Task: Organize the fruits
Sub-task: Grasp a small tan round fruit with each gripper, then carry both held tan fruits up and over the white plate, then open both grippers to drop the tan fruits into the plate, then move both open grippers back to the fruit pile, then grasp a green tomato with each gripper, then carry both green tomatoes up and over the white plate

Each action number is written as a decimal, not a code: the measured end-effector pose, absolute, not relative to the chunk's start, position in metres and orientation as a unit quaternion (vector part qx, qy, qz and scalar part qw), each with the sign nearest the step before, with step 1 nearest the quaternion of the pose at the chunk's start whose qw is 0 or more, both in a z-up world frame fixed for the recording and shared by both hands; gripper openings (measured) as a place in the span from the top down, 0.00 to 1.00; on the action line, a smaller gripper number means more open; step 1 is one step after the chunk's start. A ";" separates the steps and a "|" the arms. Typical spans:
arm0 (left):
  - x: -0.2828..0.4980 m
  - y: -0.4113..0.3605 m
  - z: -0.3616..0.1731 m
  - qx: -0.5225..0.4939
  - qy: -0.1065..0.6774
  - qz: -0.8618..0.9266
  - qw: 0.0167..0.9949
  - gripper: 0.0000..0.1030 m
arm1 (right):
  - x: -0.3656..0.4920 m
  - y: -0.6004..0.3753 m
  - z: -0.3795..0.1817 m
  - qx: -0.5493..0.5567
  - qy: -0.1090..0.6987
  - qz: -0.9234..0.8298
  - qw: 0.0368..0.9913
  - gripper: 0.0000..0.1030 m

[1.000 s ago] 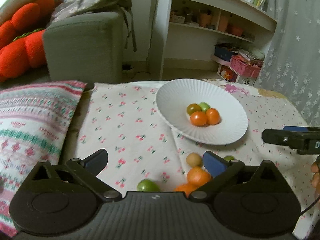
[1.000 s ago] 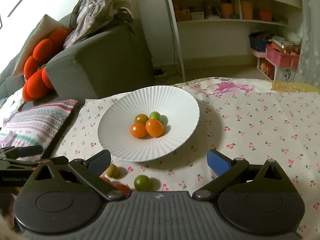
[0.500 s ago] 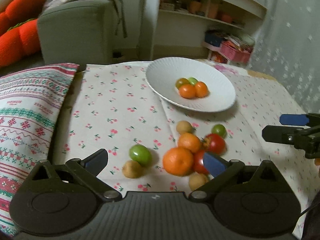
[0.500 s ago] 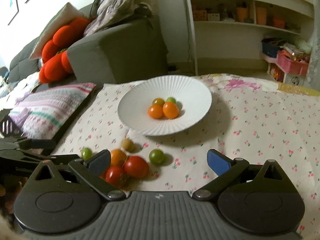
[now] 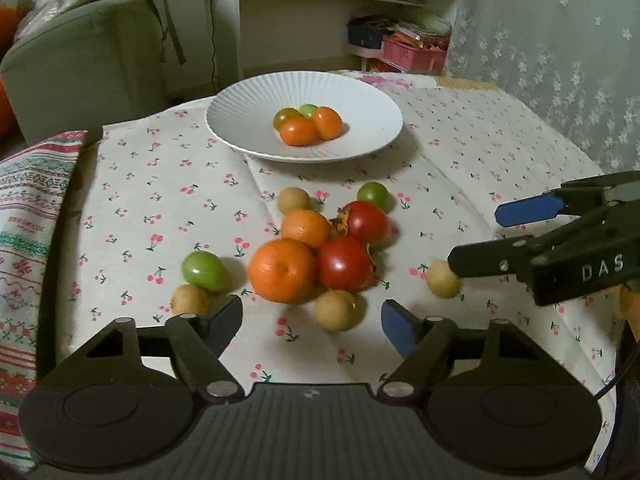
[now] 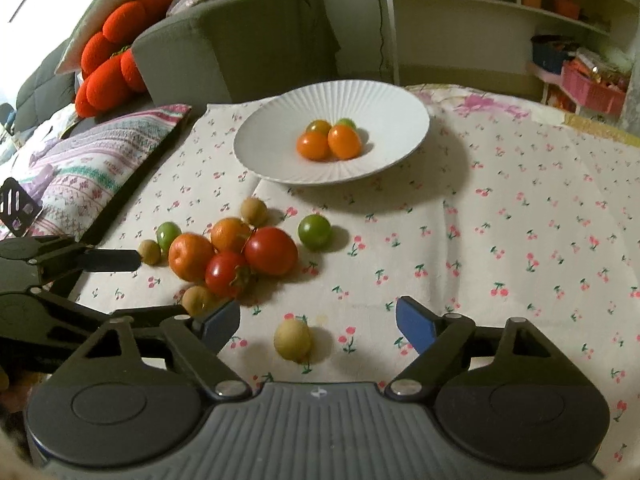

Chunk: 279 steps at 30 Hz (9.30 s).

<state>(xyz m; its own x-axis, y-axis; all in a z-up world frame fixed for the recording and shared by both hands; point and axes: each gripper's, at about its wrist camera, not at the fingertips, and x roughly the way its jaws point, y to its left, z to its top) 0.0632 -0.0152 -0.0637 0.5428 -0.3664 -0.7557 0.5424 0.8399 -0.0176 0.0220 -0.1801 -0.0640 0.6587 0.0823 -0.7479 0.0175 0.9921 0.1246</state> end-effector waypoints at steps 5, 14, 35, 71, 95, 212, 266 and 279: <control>0.062 -0.022 -0.071 0.110 0.410 -0.267 0.865 0.38 | 0.023 -0.172 -0.072 0.048 0.432 0.028 0.900 0.29; 0.064 -0.031 -0.080 0.110 0.418 -0.273 0.859 0.58 | 0.027 -0.168 -0.080 0.044 0.448 0.028 0.892 0.52; 0.064 -0.029 -0.081 0.100 0.418 -0.265 0.863 0.75 | 0.033 -0.161 -0.085 0.038 0.450 0.037 0.891 0.79; 0.094 -0.020 -0.027 0.027 0.372 -0.245 0.895 0.75 | 0.058 -0.193 -0.033 0.094 0.369 0.027 0.924 0.79; 0.172 -0.036 -0.022 0.021 0.343 -0.228 0.911 0.75 | 0.135 -0.240 -0.023 0.148 0.351 0.000 0.925 0.79; 0.139 0.019 -0.067 -0.019 0.471 -0.129 0.872 0.46 | 0.105 -0.186 -0.070 0.096 0.453 -0.012 0.886 0.55; 0.131 0.009 -0.021 -0.063 0.355 -0.173 0.917 0.70 | 0.093 -0.172 -0.025 0.066 0.362 0.053 0.928 0.77; 0.146 0.005 -0.010 -0.077 0.341 -0.179 0.920 0.70 | 0.097 -0.223 -0.011 0.109 0.332 -0.002 0.937 0.77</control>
<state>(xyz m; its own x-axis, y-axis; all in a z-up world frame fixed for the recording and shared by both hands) 0.1462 0.0054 -0.0097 0.7032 -0.3823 -0.5995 0.2776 0.9238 -0.2636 0.0970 -0.2234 -0.0110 0.7789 0.0686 -0.6234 0.0764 0.9762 0.2029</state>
